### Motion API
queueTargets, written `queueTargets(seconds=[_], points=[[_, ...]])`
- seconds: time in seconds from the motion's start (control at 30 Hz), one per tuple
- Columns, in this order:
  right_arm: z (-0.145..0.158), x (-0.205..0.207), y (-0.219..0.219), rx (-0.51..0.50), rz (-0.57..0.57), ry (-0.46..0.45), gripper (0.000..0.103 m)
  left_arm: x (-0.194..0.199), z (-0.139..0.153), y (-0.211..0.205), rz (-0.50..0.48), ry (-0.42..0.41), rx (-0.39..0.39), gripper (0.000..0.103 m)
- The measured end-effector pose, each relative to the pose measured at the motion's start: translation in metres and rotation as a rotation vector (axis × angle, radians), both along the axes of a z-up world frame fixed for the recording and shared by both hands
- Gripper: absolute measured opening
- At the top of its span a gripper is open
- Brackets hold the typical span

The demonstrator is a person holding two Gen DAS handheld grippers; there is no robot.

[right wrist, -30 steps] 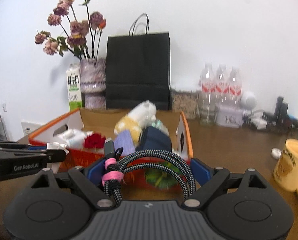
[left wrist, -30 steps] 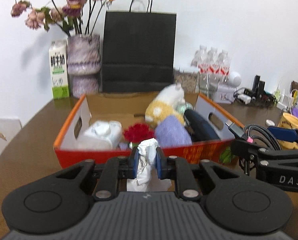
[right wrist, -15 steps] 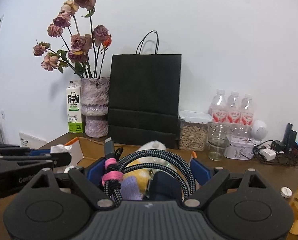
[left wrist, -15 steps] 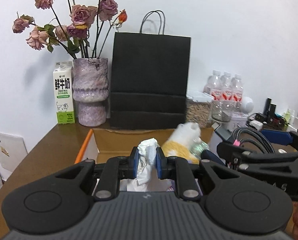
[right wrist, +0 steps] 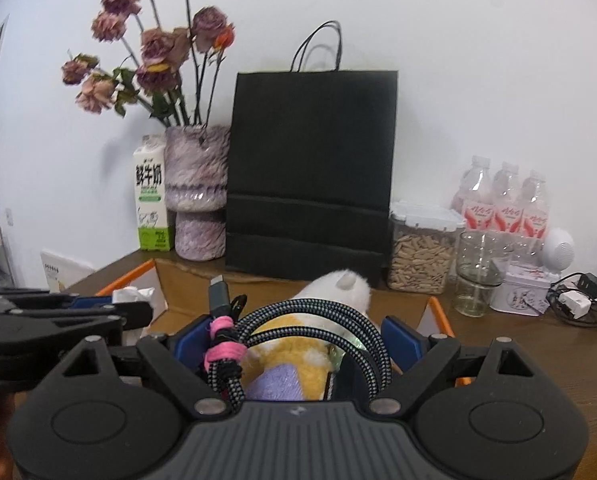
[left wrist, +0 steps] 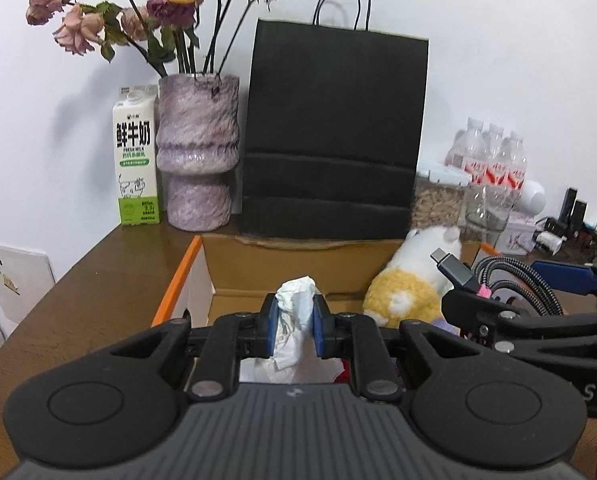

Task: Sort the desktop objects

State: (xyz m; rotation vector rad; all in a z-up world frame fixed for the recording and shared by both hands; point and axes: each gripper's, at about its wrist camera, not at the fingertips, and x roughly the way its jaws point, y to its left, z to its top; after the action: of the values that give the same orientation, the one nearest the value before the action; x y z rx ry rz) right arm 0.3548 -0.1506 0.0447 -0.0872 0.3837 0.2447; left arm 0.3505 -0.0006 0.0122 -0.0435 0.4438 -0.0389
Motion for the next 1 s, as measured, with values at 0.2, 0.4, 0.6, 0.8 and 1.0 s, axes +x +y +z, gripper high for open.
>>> queueTargets(seconds=[0.2,0.4,0.6,0.8,1.0], points=[[-0.006,0.001,0.0,-0.007,-0.006,0.018,0.09,-0.002,-0.006,-0.004,0.001,-0.003,0.028,0.019],[-0.007,0.004,-0.004,-0.004,-0.026,0.04,0.093,-0.007,-0.003,-0.008,0.049,-0.042,0.069,0.055],[0.0,0.004,-0.013,0.024,-0.053,0.029,0.103,-0.01,0.004,-0.005,0.137,-0.109,0.091,0.103],[0.005,0.004,-0.017,0.04,-0.052,0.032,0.103,-0.013,0.01,-0.005,0.123,-0.117,0.077,0.103],[0.009,0.0,-0.016,0.039,-0.046,0.02,0.103,-0.015,0.012,-0.003,0.121,-0.124,0.064,0.103]])
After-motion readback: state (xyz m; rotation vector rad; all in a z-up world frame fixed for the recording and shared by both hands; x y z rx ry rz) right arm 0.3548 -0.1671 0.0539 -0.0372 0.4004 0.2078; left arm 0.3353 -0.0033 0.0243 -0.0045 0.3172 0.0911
